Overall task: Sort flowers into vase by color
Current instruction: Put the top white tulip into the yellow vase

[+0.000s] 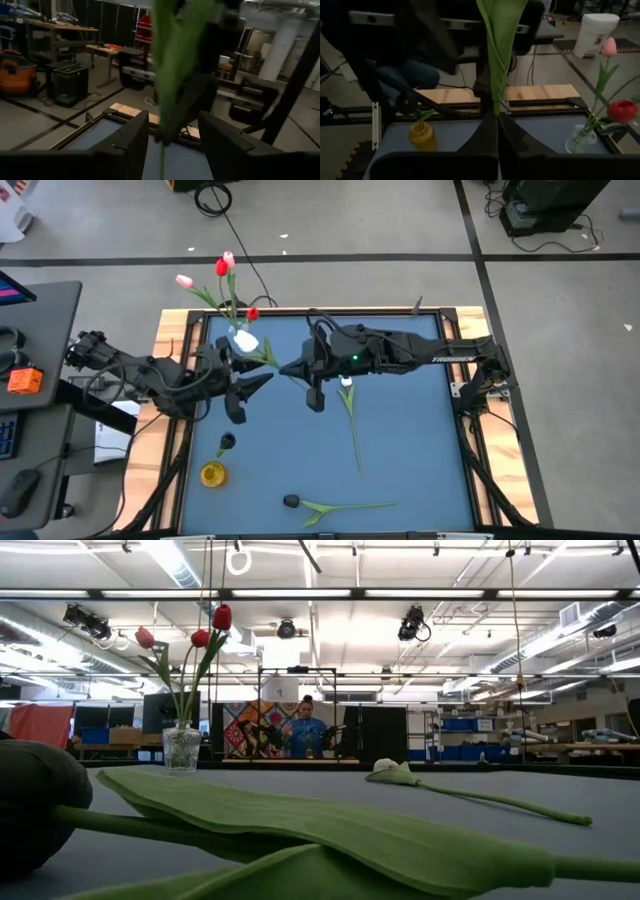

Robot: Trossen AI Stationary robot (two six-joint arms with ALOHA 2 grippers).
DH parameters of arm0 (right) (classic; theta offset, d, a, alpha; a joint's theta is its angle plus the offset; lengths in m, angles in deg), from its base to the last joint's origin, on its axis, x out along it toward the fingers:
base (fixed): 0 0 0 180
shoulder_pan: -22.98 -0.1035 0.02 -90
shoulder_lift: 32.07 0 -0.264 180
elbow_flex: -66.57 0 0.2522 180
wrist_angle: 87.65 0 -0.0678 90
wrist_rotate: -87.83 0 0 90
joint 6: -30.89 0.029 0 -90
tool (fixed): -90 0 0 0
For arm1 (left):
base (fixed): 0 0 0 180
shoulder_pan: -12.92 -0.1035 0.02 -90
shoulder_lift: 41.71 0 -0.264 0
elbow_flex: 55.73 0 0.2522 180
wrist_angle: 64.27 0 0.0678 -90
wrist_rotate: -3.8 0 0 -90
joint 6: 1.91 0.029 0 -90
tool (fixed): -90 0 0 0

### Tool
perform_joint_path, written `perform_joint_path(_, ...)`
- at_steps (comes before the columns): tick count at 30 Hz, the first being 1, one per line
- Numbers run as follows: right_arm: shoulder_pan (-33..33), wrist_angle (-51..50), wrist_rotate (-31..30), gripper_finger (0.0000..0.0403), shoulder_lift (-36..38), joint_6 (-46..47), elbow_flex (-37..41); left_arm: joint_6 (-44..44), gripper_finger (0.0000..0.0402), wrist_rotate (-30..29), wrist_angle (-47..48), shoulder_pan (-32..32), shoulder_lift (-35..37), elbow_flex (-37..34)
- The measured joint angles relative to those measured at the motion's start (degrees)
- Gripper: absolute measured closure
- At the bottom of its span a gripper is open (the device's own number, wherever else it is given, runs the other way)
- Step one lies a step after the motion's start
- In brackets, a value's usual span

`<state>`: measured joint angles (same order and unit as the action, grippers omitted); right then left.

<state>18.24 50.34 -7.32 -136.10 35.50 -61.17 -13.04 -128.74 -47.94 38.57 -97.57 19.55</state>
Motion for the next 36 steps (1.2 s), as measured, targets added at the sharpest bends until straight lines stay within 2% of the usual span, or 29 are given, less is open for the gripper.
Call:
perform_joint_path(4,-0.44,0.19,0.03,0.0403,-0.01,-1.77,0.00,0.75,0.0232,0.18,-2.22,-0.29,0.00,0.01)
perform_joint_path(9,-0.47,0.37,0.20,0.0403,0.00,-2.81,0.00,2.96,0.0267,3.69,-4.24,-1.58,-0.02,0.00)
perform_joint_path(18,-1.08,1.75,0.26,0.0401,-0.89,-6.12,-0.02,2.96,0.0387,13.83,-4.24,-5.77,-0.42,-0.02)
perform_joint_path(23,-1.48,1.45,0.19,0.0381,-2.74,-3.44,-0.13,4.23,0.0392,15.29,-0.77,-6.15,-0.42,-0.02)
perform_joint_path(29,-1.53,-2.39,-3.41,0.0319,-3.08,3.36,0.09,5.25,0.0397,15.22,6.54,-4.52,0.92,-0.02)
perform_joint_path(32,-1.57,-5.85,-6.71,0.0295,-2.69,9.14,0.09,4.89,0.0397,15.43,12.79,-2.53,2.00,0.01)
perform_joint_path(36,-1.46,-13.47,-10.20,0.0284,-2.35,20.48,0.02,1.50,0.0398,15.72,22.85,1.68,4.82,0.00)
